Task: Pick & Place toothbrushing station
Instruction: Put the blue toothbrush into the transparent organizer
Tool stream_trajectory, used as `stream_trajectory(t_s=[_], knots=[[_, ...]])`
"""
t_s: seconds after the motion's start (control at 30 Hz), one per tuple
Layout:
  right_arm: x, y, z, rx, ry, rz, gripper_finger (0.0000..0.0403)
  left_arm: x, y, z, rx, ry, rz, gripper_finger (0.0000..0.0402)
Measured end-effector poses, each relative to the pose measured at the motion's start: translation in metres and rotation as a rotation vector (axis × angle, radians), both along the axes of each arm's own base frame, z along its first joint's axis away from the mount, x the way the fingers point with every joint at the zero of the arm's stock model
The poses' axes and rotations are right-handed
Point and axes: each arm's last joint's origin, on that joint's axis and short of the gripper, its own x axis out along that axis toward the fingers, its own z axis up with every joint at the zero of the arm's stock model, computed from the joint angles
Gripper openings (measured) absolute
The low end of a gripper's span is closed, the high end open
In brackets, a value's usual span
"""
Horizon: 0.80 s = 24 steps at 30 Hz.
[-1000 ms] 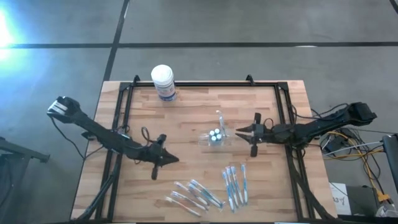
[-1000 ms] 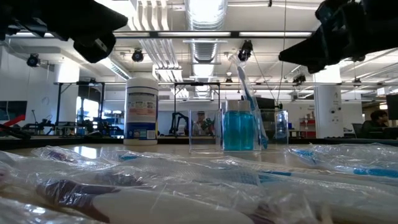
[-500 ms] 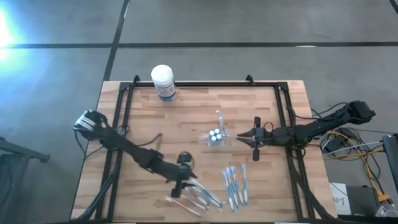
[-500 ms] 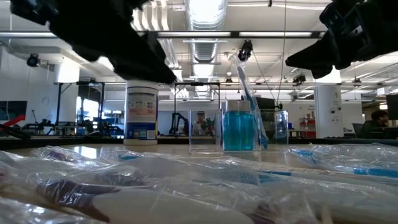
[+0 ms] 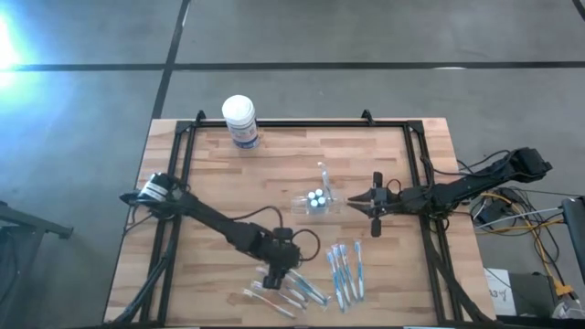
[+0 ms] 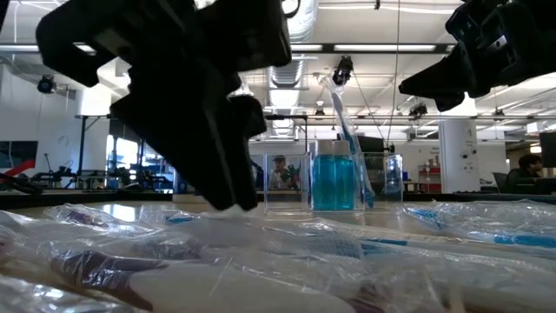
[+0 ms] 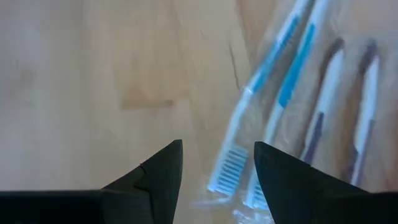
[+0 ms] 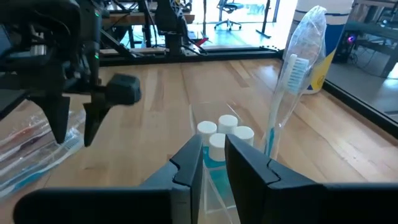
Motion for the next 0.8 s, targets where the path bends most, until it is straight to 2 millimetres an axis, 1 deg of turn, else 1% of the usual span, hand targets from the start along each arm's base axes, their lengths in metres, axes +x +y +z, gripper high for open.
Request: stream_trajectory(t_s=[0.1, 0.27, 0.57, 0.67, 0.8], knots=[[0.0, 0.0, 0.0, -0.003, 0.002, 0.001, 0.0072, 0.001, 0.003, -0.007, -0.036, 0.052, -0.022, 0.0202], [0.0, 0.0, 0.0, -0.01, 0.002, 0.002, 0.0079, 0.001, 0.004, -0.014, -0.023, 0.067, -0.033, 0.0202], [0.0, 0.0, 0.0, -0.011, 0.001, 0.002, 0.0075, 0.002, 0.013, -0.016, 0.11, 0.051, 0.019, 0.0198], [0.0, 0.0, 0.0, -0.011, 0.001, 0.002, 0.0072, 0.003, 0.014, -0.016, 0.128, 0.046, -0.005, 0.018], [0.0, 0.0, 0.0, -0.021, 0.001, 0.004, 0.007, 0.003, 0.015, -0.016, 0.142, 0.04, -0.034, 0.0127]])
